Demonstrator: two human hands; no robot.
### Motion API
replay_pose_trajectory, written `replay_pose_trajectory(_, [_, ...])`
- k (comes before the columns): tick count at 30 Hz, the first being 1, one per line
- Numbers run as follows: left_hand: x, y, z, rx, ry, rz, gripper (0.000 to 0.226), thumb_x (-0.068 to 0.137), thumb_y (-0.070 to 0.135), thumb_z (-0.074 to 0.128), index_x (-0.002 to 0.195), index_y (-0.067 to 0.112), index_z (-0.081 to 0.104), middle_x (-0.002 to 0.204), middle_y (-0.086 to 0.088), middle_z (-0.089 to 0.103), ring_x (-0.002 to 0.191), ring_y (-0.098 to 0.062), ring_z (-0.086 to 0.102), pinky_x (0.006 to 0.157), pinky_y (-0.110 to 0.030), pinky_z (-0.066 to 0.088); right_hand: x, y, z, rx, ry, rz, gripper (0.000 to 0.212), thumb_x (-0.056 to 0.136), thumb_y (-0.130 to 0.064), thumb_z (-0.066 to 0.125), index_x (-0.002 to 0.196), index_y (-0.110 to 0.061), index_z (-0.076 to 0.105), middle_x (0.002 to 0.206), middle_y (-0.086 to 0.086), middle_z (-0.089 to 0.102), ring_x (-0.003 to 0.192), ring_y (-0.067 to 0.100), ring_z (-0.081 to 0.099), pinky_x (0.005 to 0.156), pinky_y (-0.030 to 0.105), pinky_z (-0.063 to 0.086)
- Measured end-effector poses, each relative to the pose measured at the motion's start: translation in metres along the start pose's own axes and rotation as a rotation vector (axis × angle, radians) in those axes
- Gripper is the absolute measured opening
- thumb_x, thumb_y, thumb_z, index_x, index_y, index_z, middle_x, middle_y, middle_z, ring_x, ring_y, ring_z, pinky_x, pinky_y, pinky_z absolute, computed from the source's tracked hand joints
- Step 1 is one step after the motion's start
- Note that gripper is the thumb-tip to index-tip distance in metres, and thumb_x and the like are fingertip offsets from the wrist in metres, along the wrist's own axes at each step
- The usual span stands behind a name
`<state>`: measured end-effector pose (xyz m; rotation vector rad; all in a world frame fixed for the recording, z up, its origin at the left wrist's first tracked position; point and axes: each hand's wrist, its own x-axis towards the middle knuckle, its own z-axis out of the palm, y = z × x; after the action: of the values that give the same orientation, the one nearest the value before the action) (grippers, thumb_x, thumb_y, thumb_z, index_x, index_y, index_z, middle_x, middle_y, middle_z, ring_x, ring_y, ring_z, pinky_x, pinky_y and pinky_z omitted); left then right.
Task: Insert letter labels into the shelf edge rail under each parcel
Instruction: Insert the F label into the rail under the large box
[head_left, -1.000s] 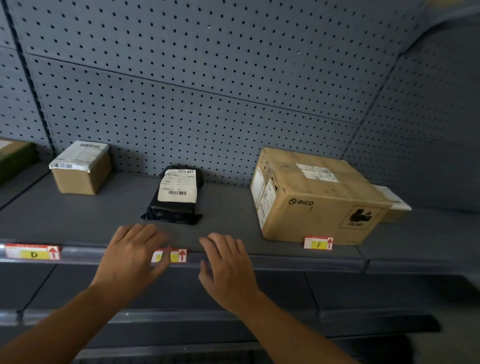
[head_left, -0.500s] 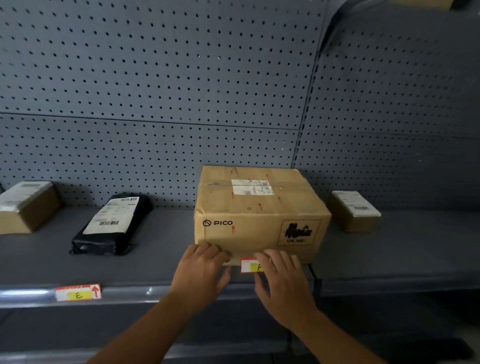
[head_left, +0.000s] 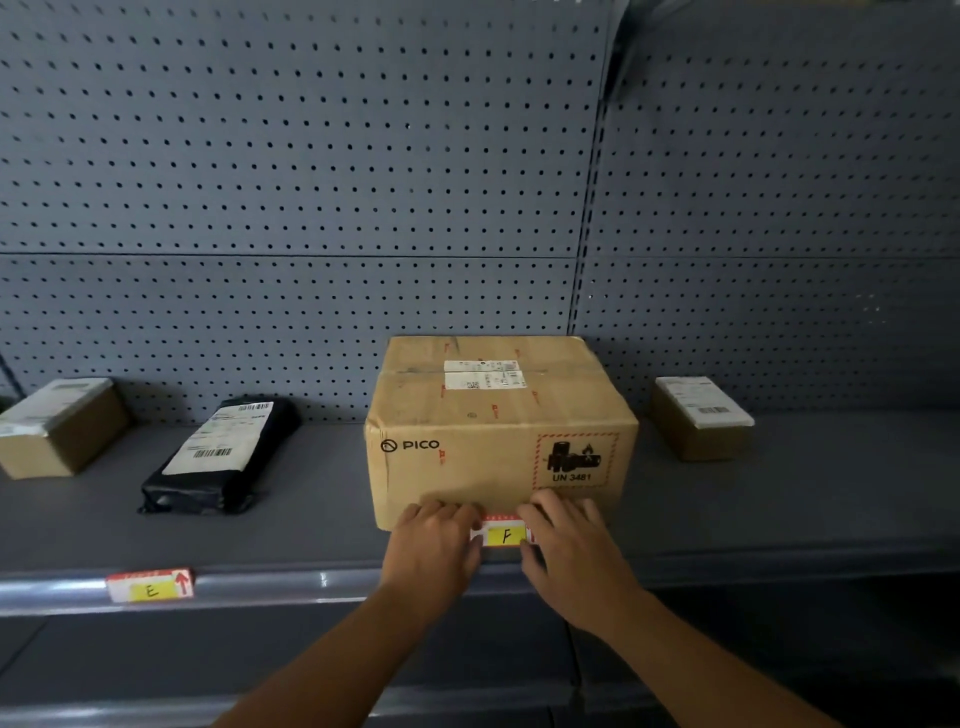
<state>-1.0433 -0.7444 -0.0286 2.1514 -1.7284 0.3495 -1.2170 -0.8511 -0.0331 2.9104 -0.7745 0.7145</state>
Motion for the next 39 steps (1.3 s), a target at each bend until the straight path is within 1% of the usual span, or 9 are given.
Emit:
replay_pose_trajectory(5, [0.006, 0.003, -0.004, -0.165, 0.049, -0.078, 0.012, 0.081, 0.03, 0.074, 0.087, 0.031, 0.063, 0.088, 0.012, 0.069, 0.081, -0.016, 0.063, 0.073, -0.031, 0.047, 0.0, 0.002, 0.001, 0.063, 0.051, -0.027, 0.024, 0.089, -0.021, 0.065, 0.112, -0.021, 0.06, 0.11, -0.004, 0.052, 0.093, 0.011, 0.05, 0.081, 0.033, 0.048])
replay_pose_trajectory(8, [0.004, -0.001, -0.015, -0.259, 0.073, -0.036, 0.021, 0.082, 0.028, 0.074, 0.089, 0.029, 0.055, 0.086, 0.011, 0.065, 0.077, -0.014, 0.06, 0.069, -0.031, 0.048, -0.002, 0.005, -0.001, 0.116, 0.098, -0.059, 0.031, 0.088, -0.018, 0.067, 0.118, -0.018, 0.061, 0.114, -0.004, 0.051, 0.099, 0.012, 0.051, 0.085, 0.029, 0.044])
replay_pose_trajectory(13, [-0.017, -0.006, -0.026, -0.246, 0.052, 0.049, 0.028, 0.084, 0.031, 0.076, 0.105, 0.029, 0.058, 0.089, 0.009, 0.068, 0.079, -0.012, 0.061, 0.073, -0.028, 0.047, -0.027, 0.004, 0.004, 0.113, 0.188, -0.143, 0.044, 0.084, -0.033, 0.076, 0.121, -0.017, 0.06, 0.116, -0.002, 0.055, 0.101, 0.016, 0.051, 0.085, 0.028, 0.047])
replay_pose_trajectory(17, [-0.027, -0.005, -0.023, -0.211, 0.004, 0.062, 0.015, 0.087, 0.038, 0.07, 0.099, 0.035, 0.061, 0.087, 0.013, 0.067, 0.078, -0.01, 0.058, 0.078, -0.036, 0.05, -0.046, 0.003, 0.018, -0.083, 0.292, -0.141, 0.057, 0.079, -0.042, 0.081, 0.124, -0.013, 0.061, 0.12, 0.007, 0.061, 0.112, 0.027, 0.057, 0.094, 0.043, 0.049])
replay_pose_trajectory(19, [-0.026, -0.006, -0.023, -0.164, -0.009, 0.065, 0.011, 0.089, 0.039, 0.067, 0.097, 0.034, 0.061, 0.086, 0.013, 0.067, 0.077, -0.01, 0.057, 0.078, -0.035, 0.049, -0.052, 0.002, 0.026, -0.178, 0.276, -0.2, 0.062, 0.076, -0.046, 0.082, 0.124, -0.013, 0.06, 0.12, 0.008, 0.063, 0.114, 0.027, 0.058, 0.099, 0.043, 0.046])
replay_pose_trajectory(22, [-0.024, -0.005, -0.026, -0.112, 0.0, 0.065, 0.009, 0.09, 0.039, 0.066, 0.095, 0.034, 0.062, 0.085, 0.013, 0.066, 0.076, -0.009, 0.055, 0.078, -0.029, 0.046, -0.057, 0.003, 0.036, -0.276, 0.238, -0.305, 0.057, 0.075, -0.046, 0.084, 0.117, -0.016, 0.061, 0.114, 0.005, 0.066, 0.105, 0.024, 0.06, 0.096, 0.039, 0.044])
replay_pose_trajectory(25, [-0.022, -0.004, -0.028, -0.108, 0.004, 0.068, 0.008, 0.089, 0.037, 0.069, 0.093, 0.033, 0.063, 0.084, 0.012, 0.066, 0.075, -0.009, 0.054, 0.076, -0.024, 0.039, -0.056, 0.006, 0.041, -0.292, 0.243, -0.285, 0.047, 0.079, -0.039, 0.083, 0.114, -0.016, 0.062, 0.109, 0.004, 0.065, 0.099, 0.022, 0.059, 0.091, 0.037, 0.045])
replay_pose_trajectory(29, [-0.021, -0.004, -0.027, -0.119, 0.002, 0.061, 0.008, 0.088, 0.034, 0.07, 0.091, 0.033, 0.062, 0.087, 0.015, 0.066, 0.078, -0.006, 0.054, 0.078, -0.025, 0.042, -0.051, 0.005, 0.043, -0.292, 0.283, -0.277, 0.035, 0.085, -0.035, 0.078, 0.109, -0.015, 0.063, 0.105, 0.004, 0.065, 0.094, 0.023, 0.058, 0.086, 0.036, 0.042])
replay_pose_trajectory(39, [-0.016, -0.006, -0.025, -0.155, -0.001, 0.06, 0.008, 0.087, 0.035, 0.071, 0.09, 0.033, 0.064, 0.09, 0.015, 0.067, 0.08, -0.004, 0.055, 0.077, -0.021, 0.038, -0.047, 0.001, 0.053, -0.255, 0.272, -0.24, 0.037, 0.08, -0.028, 0.085, 0.109, -0.014, 0.065, 0.104, 0.006, 0.067, 0.096, 0.024, 0.063, 0.08, 0.036, 0.051])
